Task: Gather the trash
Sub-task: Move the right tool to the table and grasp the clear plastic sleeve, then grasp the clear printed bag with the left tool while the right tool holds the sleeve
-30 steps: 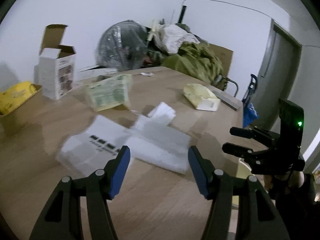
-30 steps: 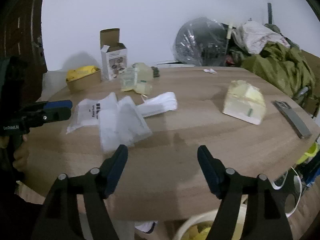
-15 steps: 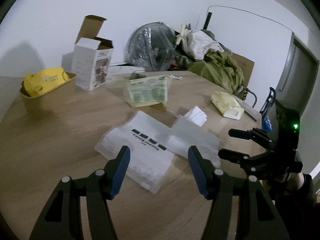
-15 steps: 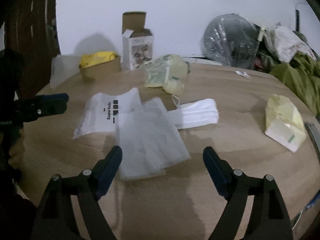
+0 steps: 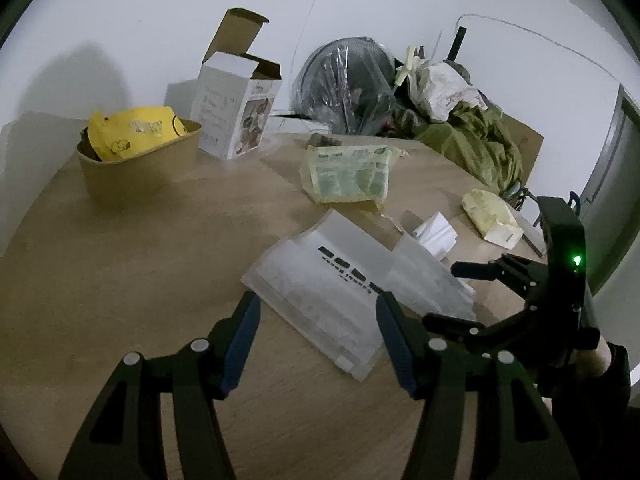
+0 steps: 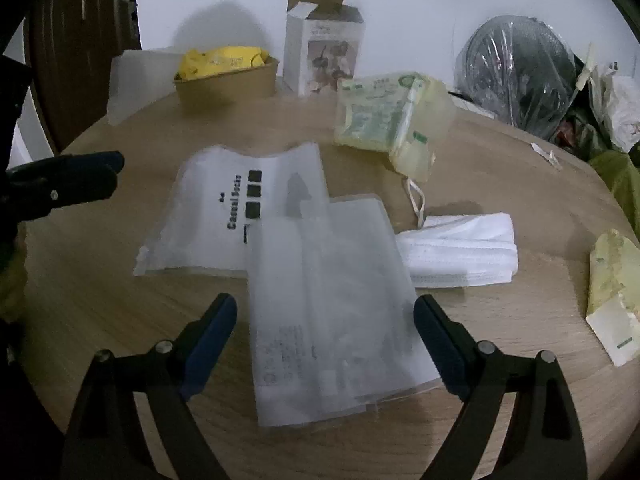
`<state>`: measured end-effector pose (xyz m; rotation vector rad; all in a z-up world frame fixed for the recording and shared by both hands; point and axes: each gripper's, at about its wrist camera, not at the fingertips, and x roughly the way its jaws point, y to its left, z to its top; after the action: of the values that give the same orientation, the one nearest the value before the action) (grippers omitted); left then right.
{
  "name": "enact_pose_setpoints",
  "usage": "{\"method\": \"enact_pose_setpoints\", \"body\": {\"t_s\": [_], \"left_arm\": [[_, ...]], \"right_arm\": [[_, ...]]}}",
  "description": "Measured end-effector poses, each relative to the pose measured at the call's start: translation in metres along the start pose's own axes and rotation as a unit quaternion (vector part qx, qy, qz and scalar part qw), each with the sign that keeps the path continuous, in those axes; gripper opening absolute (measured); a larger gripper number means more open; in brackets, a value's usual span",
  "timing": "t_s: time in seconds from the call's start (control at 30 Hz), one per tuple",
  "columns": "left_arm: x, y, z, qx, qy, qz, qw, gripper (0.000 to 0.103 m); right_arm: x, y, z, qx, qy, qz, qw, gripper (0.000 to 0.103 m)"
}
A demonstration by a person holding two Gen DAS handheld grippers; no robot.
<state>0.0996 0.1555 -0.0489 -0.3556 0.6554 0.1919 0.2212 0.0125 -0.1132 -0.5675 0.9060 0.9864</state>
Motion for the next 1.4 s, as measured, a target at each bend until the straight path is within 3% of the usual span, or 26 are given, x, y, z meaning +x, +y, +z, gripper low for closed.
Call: {"method": "enact_pose_setpoints", "body": {"t_s": [0.17,0.23,0.4,0.47,0.53,0.87,1.1,1.4], "left_arm": [[0.014,-0.009,-0.001,0.022,0.028,0.017,0.9992,0.063],[0.022,-0.012,-0.001,0.025,0.043,0.013,0.9987,0.066],[0.035,-0.025,0.003,0.036,0.06,0.008,0.9975,0.073],[0.043,-0.032,0.005,0.042,0.071,0.006,0.9966,0.076],[0.05,-0.036,0.006,0.044,0.081,0.008,0.9957,0.076],[0.078,-0.049,0.024,0.041,0.099,0.018,0.9941,0.076],[0.097,-0.069,0.046,0.056,0.105,0.007,0.9929,0.077],[0.145,-0.064,0.059,0.042,0.138,0.05,0.9883,0.077]], "right_arm": [[0.004,0.0,-0.001,0.001,0.004,0.012,1.0,0.085],[0.004,-0.001,-0.003,0.003,0.004,0.019,1.0,0.069],[-0.003,-0.007,-0.008,0.009,-0.01,0.044,0.999,0.039],[-0.005,-0.01,-0.01,0.009,-0.014,0.041,0.999,0.021],[-0.009,-0.018,-0.013,0.021,-0.025,0.05,0.998,0.015],[-0.061,-0.044,-0.028,0.052,-0.1,0.032,0.993,0.011],[-0.079,-0.065,-0.038,0.081,-0.122,0.008,0.989,0.011],[-0.092,-0.085,-0.057,0.109,-0.131,-0.005,0.985,0.011]]}}
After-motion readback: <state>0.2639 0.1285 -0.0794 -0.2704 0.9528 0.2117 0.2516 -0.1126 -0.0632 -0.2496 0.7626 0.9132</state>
